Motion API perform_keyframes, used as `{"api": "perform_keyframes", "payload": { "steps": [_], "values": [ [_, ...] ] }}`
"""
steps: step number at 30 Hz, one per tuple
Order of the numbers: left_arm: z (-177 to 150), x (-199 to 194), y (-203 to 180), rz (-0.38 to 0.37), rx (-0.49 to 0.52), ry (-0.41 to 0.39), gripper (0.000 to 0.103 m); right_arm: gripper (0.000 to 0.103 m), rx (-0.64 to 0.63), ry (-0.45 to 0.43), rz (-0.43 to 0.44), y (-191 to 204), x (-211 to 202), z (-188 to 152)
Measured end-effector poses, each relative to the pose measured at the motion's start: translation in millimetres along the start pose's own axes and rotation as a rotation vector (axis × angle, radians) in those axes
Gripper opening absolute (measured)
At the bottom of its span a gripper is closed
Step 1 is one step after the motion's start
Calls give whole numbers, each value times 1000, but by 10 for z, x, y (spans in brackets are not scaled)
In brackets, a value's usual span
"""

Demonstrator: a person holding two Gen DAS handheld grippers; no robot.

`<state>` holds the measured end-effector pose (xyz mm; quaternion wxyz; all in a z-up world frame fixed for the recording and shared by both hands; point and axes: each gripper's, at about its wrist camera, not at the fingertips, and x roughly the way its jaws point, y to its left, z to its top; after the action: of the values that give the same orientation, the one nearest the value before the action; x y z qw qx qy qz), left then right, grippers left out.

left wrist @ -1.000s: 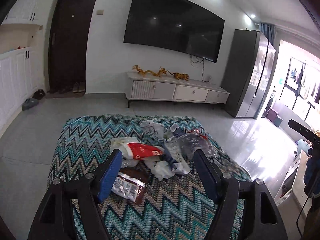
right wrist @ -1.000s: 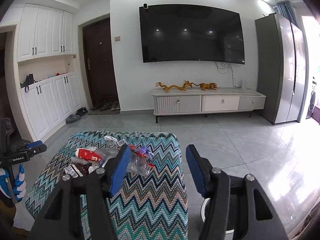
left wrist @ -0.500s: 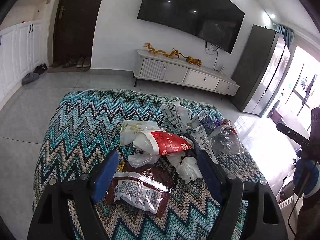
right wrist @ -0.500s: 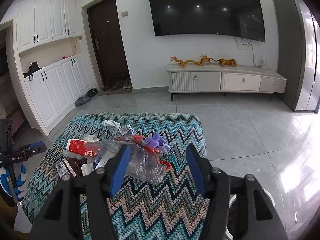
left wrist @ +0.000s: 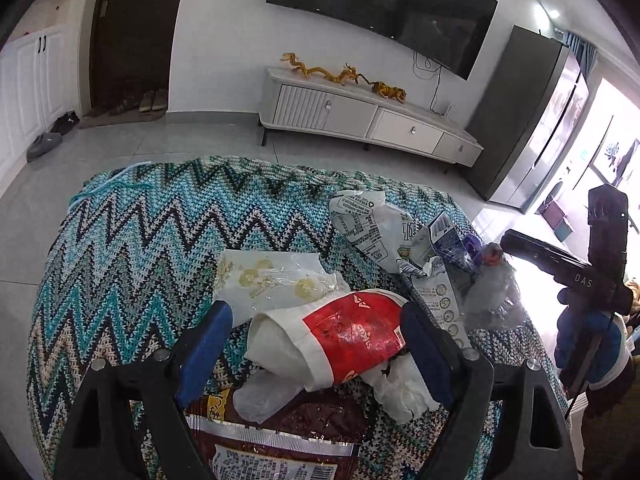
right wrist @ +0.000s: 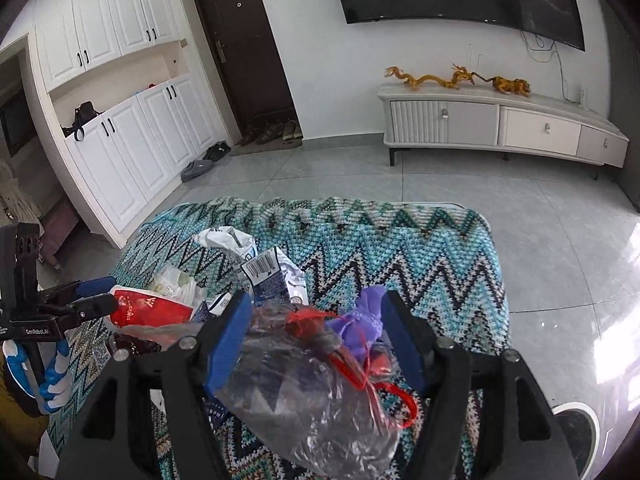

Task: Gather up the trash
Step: 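Grasp the red-white cup with the left tool while the right tool grasps the clear bag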

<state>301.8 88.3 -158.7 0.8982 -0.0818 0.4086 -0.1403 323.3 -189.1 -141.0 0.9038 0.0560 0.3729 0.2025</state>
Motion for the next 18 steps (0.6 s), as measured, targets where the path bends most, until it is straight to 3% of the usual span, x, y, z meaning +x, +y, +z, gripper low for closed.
{"api": "perform_keyframes", "payload": {
  "steps": [9, 13, 18],
  "values": [
    [-109, 68, -112, -47, 21, 17, 82, 66, 43, 55, 87, -85, 94, -281],
    [-164, 17, -175, -56, 40, 11, 66, 48, 38, 52, 91, -43, -33, -416],
    [-208, -48, -223, -74, 45, 11, 50, 44, 55, 33, 89, -22, -206, -574]
  ]
}}
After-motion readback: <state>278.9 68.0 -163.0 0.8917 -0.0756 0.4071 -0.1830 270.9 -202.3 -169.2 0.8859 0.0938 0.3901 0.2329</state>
